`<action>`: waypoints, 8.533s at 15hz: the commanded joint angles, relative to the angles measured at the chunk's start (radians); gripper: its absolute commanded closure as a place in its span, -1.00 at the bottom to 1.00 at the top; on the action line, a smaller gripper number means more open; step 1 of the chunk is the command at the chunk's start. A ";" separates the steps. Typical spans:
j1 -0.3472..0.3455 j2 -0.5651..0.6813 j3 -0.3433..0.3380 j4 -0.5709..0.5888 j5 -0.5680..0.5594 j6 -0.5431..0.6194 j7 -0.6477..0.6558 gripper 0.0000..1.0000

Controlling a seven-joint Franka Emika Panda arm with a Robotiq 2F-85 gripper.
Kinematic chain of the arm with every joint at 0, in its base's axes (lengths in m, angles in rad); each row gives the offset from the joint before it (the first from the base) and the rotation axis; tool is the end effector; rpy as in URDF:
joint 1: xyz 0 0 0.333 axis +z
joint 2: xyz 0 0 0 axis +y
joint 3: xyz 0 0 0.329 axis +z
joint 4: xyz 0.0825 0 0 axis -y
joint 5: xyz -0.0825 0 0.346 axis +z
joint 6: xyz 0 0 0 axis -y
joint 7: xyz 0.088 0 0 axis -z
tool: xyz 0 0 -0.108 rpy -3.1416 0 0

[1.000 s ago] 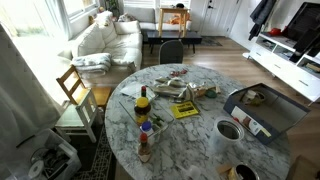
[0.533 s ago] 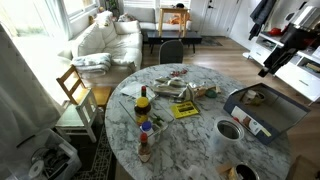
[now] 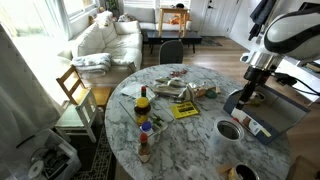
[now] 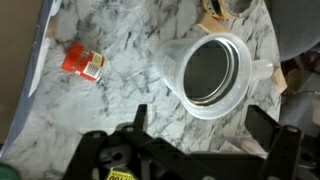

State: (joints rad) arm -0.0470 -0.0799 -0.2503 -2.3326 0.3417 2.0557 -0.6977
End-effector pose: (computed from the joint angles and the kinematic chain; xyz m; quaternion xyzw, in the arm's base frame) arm 0.4295 -0.1133 0.3921 -0.9780 -0.1041 0.0148 0.1804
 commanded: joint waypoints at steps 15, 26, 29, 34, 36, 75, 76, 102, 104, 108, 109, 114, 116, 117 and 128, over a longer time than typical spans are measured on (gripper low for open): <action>-0.095 0.267 0.118 0.180 -0.098 -0.263 -0.177 -1.00; -0.113 0.263 0.129 0.137 -0.050 -0.054 -0.154 -0.92; -0.119 0.263 0.137 0.124 -0.020 -0.037 -0.163 -0.98; -0.122 0.260 0.142 0.115 -0.011 -0.028 -0.161 -0.49; -0.123 0.260 0.143 0.113 -0.010 -0.019 -0.160 -0.34; 0.173 0.317 0.318 0.370 -0.894 -0.219 0.649 0.98; 0.186 0.337 0.322 0.383 -0.926 -0.228 0.659 0.98; 0.347 0.659 0.380 0.559 -1.349 -0.590 0.724 0.98; 0.360 0.670 0.383 0.541 -1.380 -0.624 0.671 0.98; 0.362 0.699 0.410 0.498 -1.431 -0.640 0.590 0.98; 0.359 0.702 0.422 0.482 -1.446 -0.612 0.584 0.98; 0.390 0.763 0.442 0.514 -1.511 -0.667 0.543 0.98; 0.395 0.777 0.446 0.522 -1.513 -0.690 0.546 0.98; 0.397 0.779 0.447 0.525 -1.504 -0.708 0.553 0.98; 0.399 0.808 0.434 0.542 -1.523 -0.837 0.712 0.98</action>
State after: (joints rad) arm 0.3487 0.7013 0.1891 -1.8128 -1.1434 1.2522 -0.0435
